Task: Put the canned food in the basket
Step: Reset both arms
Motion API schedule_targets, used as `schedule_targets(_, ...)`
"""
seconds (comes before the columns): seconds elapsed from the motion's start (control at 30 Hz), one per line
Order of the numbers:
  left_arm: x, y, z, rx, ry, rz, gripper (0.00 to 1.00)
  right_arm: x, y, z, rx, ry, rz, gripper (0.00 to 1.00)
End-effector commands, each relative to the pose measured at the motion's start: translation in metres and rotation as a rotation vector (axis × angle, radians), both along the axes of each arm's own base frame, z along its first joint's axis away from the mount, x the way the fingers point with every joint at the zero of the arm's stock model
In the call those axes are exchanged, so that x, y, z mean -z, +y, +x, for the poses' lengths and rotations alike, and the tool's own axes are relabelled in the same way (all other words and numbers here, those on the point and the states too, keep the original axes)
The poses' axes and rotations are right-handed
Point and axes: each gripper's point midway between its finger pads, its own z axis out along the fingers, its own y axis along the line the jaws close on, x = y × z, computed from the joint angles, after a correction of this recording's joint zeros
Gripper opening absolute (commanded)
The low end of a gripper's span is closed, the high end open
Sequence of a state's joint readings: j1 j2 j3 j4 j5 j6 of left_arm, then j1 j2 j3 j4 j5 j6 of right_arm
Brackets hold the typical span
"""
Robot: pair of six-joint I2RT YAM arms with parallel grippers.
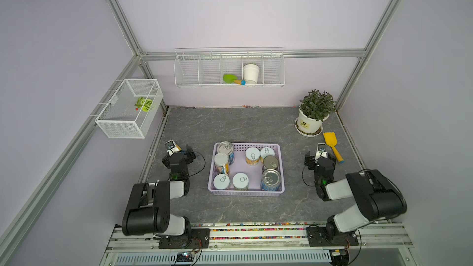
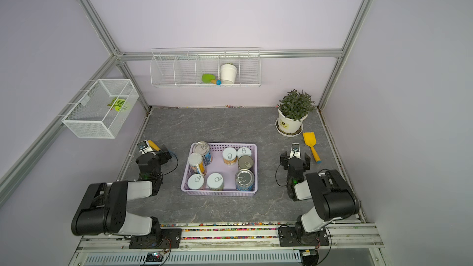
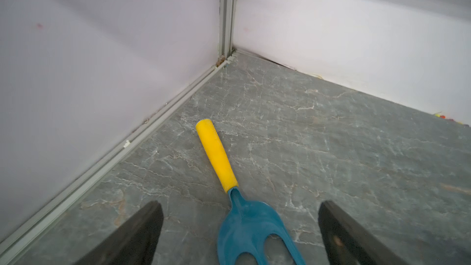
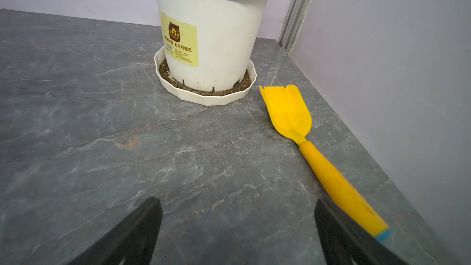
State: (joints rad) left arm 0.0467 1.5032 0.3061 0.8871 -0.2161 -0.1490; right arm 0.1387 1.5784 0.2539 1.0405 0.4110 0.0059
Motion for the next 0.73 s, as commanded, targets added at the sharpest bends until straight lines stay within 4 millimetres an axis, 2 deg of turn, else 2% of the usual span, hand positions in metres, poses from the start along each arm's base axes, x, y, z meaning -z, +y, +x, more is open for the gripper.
schedule_targets(0.0,-0.0226,-0.0258,0.0174,0.181,-0.057,0.011,1.00,-0.0204,0.0139,0.0228,-0.079,0.001,0.043,0.98)
schedule_targets(0.07,-0.0251,-0.0268,0.0157,0.188,-0.097,0.026,1.00,-0.0245,0.0148,0.0281,-0.087,-0.057,0.030,0.98)
schedule_targets(0.17,-0.0248,-0.0264,0.0163,0.186,-0.083,0.022,1.00,-0.0211,0.0124,0.0254,-0.071,0.011,0.047,0.98)
schedule_targets(0.7,-0.0252,-0.0272,0.0167,0.185,-0.081,0.022,1.00,-0.0200,0.0116,0.0313,-0.099,0.020,0.081,0.98)
